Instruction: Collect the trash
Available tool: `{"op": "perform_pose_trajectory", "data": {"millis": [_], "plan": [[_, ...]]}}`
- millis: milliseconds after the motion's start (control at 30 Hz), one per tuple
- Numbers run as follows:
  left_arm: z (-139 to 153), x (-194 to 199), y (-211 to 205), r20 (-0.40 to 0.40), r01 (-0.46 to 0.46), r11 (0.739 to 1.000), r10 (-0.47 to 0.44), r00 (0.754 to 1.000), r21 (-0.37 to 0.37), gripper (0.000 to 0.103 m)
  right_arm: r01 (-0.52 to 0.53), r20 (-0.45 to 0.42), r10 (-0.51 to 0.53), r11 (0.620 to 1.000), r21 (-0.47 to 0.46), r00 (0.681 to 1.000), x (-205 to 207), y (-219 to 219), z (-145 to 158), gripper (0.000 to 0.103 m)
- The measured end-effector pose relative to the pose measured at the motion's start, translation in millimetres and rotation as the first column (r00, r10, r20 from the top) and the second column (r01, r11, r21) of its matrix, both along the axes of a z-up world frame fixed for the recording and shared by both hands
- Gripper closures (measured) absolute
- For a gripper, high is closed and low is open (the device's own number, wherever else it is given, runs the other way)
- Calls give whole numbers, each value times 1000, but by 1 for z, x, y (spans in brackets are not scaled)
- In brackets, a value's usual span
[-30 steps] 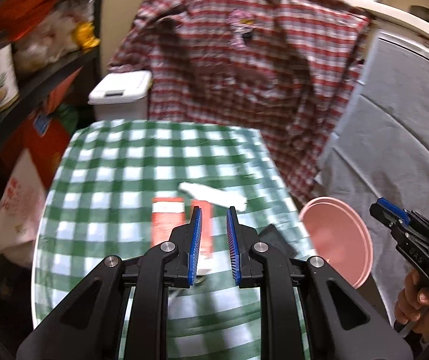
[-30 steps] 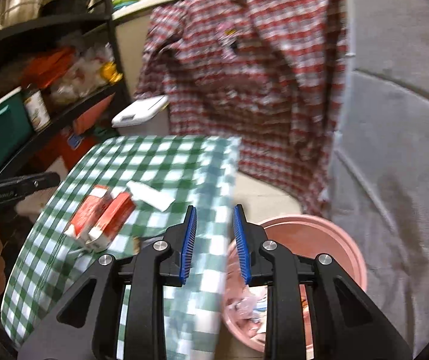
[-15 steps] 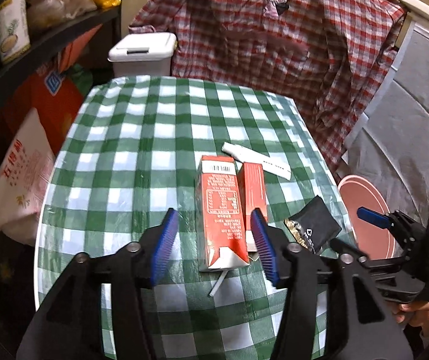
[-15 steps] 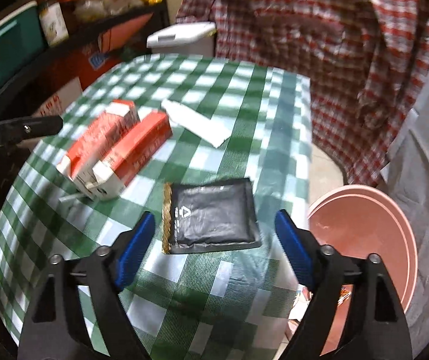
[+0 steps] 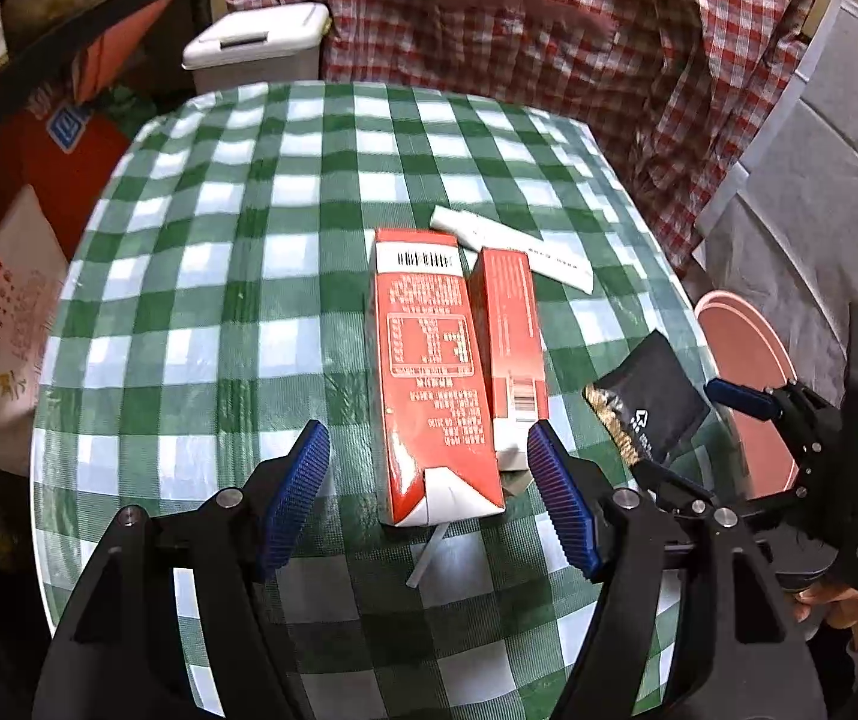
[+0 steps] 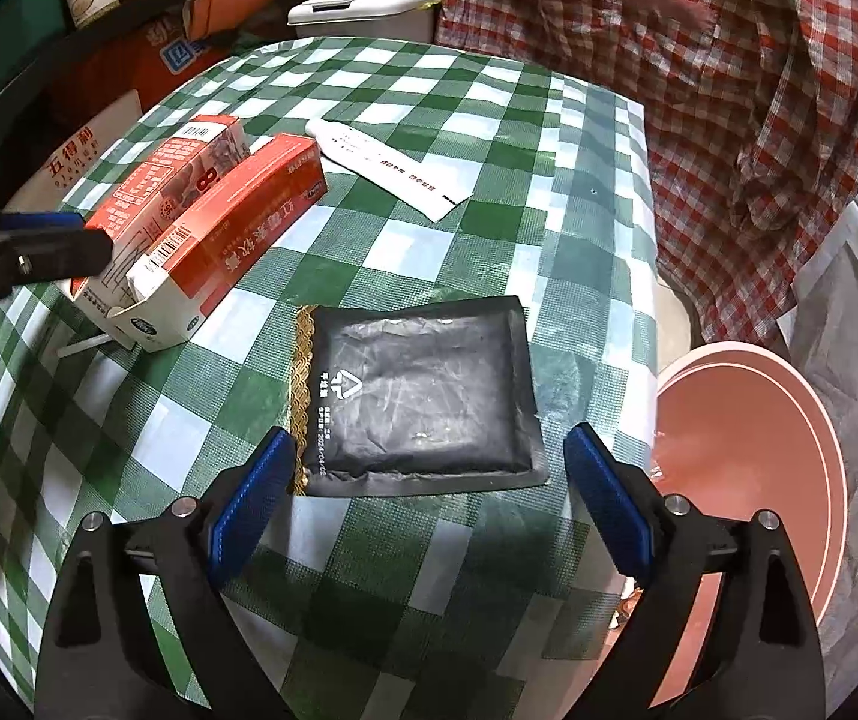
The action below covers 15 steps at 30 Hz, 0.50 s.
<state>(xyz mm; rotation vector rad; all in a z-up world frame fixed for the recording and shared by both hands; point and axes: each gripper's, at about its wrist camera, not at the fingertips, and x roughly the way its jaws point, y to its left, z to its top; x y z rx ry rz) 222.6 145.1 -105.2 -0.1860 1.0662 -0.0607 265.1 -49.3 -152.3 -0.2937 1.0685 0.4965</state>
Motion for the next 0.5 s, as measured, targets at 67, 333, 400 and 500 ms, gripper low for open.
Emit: {"op": "perform_pose_trajectory", "data": {"millis": [67, 333, 400, 500], "plan": [[-3, 1, 0, -7, -3, 1000, 3, 1000, 12, 36, 6, -5, -6, 1000, 7, 1000, 1, 0, -1, 10], [-8, 0, 1, -32, -6, 1000, 6, 999, 27, 45, 2, -5, -2, 1000, 3, 1000, 4, 2, -3, 10], [-9, 1, 2, -40, -7, 1000, 8, 999, 25, 53, 0, -5, 0, 1000, 1, 1000, 4, 2, -3, 11], [-9, 2, 1, -48, -1, 1000, 2, 999, 29, 63, -9, -4, 9, 1000, 7, 1000, 3, 2, -2, 13]]}}
